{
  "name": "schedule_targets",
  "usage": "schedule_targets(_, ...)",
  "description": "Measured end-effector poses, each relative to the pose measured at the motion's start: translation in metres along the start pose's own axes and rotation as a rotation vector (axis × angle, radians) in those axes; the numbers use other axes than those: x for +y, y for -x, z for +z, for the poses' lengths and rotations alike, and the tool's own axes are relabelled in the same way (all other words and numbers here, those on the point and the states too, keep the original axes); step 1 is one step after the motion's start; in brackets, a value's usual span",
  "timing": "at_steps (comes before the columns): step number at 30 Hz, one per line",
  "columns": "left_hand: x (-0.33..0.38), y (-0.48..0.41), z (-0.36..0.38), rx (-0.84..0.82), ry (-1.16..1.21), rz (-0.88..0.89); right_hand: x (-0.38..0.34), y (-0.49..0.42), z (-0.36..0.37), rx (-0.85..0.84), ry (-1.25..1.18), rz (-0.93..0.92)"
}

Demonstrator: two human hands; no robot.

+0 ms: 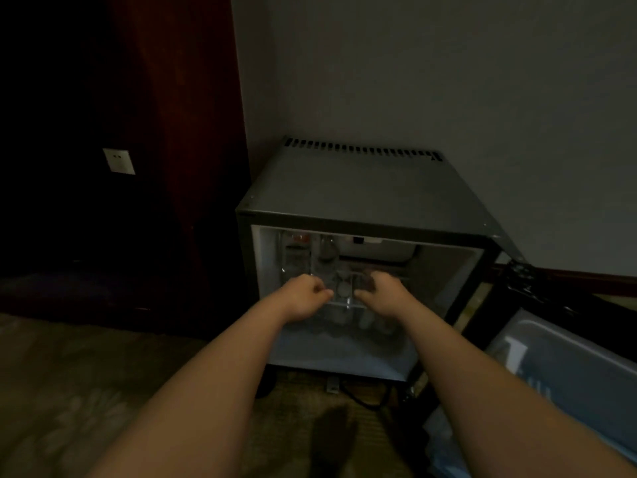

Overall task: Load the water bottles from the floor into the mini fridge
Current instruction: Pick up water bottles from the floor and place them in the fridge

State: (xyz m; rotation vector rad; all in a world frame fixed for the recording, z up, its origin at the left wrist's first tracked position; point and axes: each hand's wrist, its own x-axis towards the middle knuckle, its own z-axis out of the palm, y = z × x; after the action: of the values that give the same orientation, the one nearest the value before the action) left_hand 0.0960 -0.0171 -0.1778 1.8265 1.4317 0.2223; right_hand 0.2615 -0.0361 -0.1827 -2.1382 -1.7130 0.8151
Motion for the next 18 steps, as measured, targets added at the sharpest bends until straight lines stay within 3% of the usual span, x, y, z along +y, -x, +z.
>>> schedule_targets(5,0.013,0.031,0.012,-0.135,-0.2,-0.032,0.003,0.04,-0.017,-0.032,0.059,-0.011)
schedule_targets(12,0.055,0.1,0.039,0.046,-0.171,0.147,0.005,0.12,-0.054,-0.014,-0.015,-0.09)
schedule_targets(18,0.124,0.167,0.068,0.048,-0.199,0.376,0.045,0.225,-0.115,0.153,0.018,-0.115)
